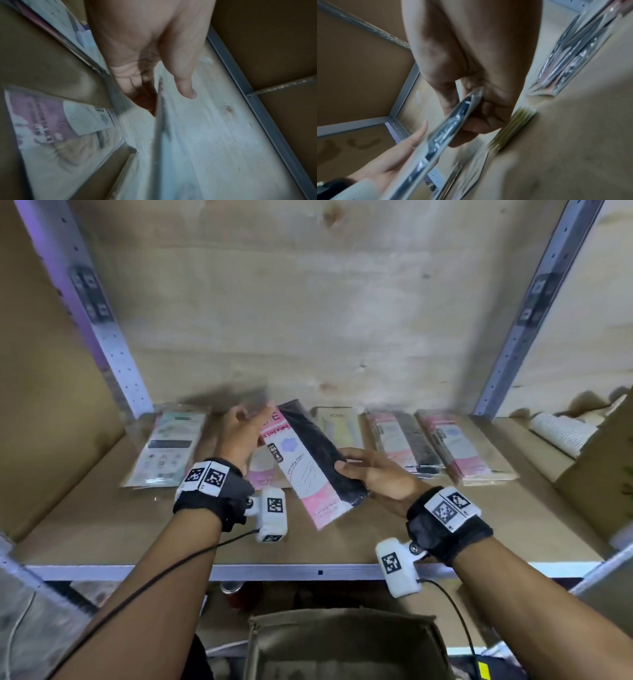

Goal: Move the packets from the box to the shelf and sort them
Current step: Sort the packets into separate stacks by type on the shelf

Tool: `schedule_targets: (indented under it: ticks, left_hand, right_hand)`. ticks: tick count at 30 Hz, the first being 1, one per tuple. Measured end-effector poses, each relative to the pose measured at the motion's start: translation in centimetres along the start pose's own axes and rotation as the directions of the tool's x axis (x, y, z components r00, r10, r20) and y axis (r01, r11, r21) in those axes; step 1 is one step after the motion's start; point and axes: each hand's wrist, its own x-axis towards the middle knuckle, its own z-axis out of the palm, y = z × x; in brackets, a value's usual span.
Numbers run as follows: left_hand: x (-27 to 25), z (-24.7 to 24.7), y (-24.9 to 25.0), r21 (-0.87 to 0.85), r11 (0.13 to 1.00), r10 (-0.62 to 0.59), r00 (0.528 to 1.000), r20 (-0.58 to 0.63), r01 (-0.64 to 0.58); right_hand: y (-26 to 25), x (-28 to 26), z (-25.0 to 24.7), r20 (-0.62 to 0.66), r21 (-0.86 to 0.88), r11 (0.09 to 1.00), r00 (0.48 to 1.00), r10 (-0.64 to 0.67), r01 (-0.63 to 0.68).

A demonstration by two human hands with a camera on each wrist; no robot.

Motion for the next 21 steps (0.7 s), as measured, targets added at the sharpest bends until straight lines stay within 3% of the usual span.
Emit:
schedule_targets:
  ticks: [4,10,13,17,21]
  left_hand:
    - [-0.3,0.0,-0.1,0.001,0.991,-0.133,0.991,-0.018,0.133]
    - [1.3,-0.5,-1.5,0.171,0.985,0.021,0.999,-0.042,-0.014]
    - [2.0,-0.9,-1.9,0.191,0.982,0.011,0.998,-0.061,0.001]
    - [2.3,-1.5,-2.4,0.291,0.957,0.026,0.994,-0.105,0.005]
    - [1.5,-1.9,-2.1,0.403,0.913,-0.058,0.998,-0.012,0.058]
  right_hand:
    - [-0.1,-0.2,-1.7,0.047,-0.126,0.992,0.998,0.033,-0.027]
    - [-0.5,-0.4,-3.3,0.059,-0.208,0.975,0.994,0.093,-0.078]
    - [-0.4,-0.7,-3.6,0.105,-0.221,0.972,0.989,0.105,-0.080]
    - [0.1,-1.2,-4.0,0.070,-0.172,0.984,0.995,0.067,-0.054]
    - [-0.1,-1.8,-5.0,0.093,-0.160,0.986,0.994,0.057,-0.042]
